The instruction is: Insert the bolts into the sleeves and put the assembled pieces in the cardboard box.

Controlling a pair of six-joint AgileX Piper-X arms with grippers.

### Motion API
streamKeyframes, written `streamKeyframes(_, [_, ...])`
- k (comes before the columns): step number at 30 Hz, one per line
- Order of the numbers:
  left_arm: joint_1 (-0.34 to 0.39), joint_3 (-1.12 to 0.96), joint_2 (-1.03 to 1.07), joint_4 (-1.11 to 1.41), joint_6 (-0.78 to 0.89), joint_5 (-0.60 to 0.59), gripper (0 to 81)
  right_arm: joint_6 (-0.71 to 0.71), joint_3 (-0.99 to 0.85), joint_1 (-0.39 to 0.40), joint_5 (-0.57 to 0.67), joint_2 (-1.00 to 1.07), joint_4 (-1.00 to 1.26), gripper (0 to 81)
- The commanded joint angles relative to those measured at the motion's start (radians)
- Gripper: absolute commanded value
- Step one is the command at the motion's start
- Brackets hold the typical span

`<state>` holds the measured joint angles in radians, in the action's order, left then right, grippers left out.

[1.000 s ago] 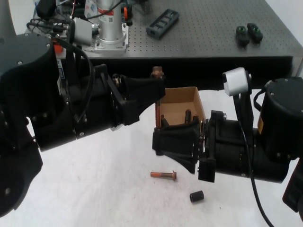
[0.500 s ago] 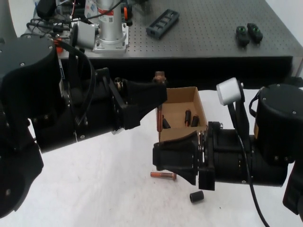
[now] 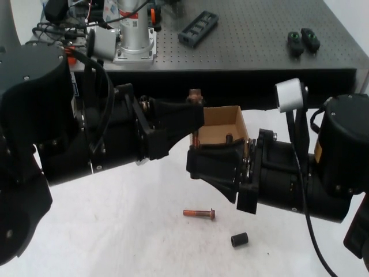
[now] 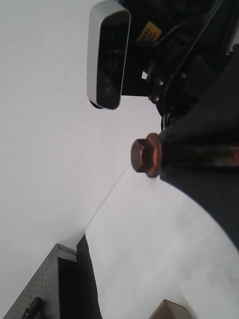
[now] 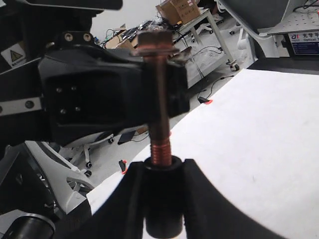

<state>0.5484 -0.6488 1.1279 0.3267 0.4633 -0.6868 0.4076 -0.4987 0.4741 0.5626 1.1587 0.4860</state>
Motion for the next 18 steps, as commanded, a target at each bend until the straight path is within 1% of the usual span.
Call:
streamKeyframes(1, [0.003,-0.004,-0.007,0.013,0.007,-0.034,0.7,-0.003,-0.007,-0.004,-0.025,-0.005,0.021,0.8])
streamKeyframes(6, [0.003,-0.004,-0.007,0.006,0.007,-0.034,0.0,-0.003,-0.007,-0.004,-0.022,-0.005,0.067,0.8])
streamKeyframes(7, [0.003,-0.004,-0.007,-0.003,0.012,-0.031,1.9,-0.009,-0.007,-0.004,-0.022,-0.005,0.081,0.8])
streamKeyframes(9, [0.003,-0.004,-0.007,-0.029,0.016,-0.021,9.9,-0.039,-0.007,-0.004,-0.022,-0.005,0.104,0.8])
streamKeyframes(11, [0.003,-0.004,-0.007,-0.05,0.015,-0.002,25.3,-0.07,-0.007,-0.006,-0.022,-0.005,0.11,0.8])
streamKeyframes(12, [0.003,-0.004,-0.007,-0.056,0.015,0.01,34.9,-0.072,-0.007,-0.008,-0.032,-0.005,0.108,0.8])
streamKeyframes(14, [0.003,-0.004,-0.007,-0.06,0.015,0.052,50.5,-0.072,-0.007,-0.023,-0.069,-0.005,0.077,0.8])
streamKeyframes(15, [0.003,-0.004,-0.007,-0.062,0.026,0.08,55.2,-0.081,-0.007,-0.038,-0.095,-0.005,0.053,0.8])
streamKeyframes(16, [0.003,-0.004,-0.007,-0.064,0.032,0.1,56.1,-0.108,-0.007,-0.056,-0.131,-0.005,0.033,0.8])
streamKeyframes(18, [0.003,-0.004,-0.007,-0.064,0.032,0.125,53.0,-0.192,-0.013,-0.102,-0.21,0.0,-0.026,0.8])
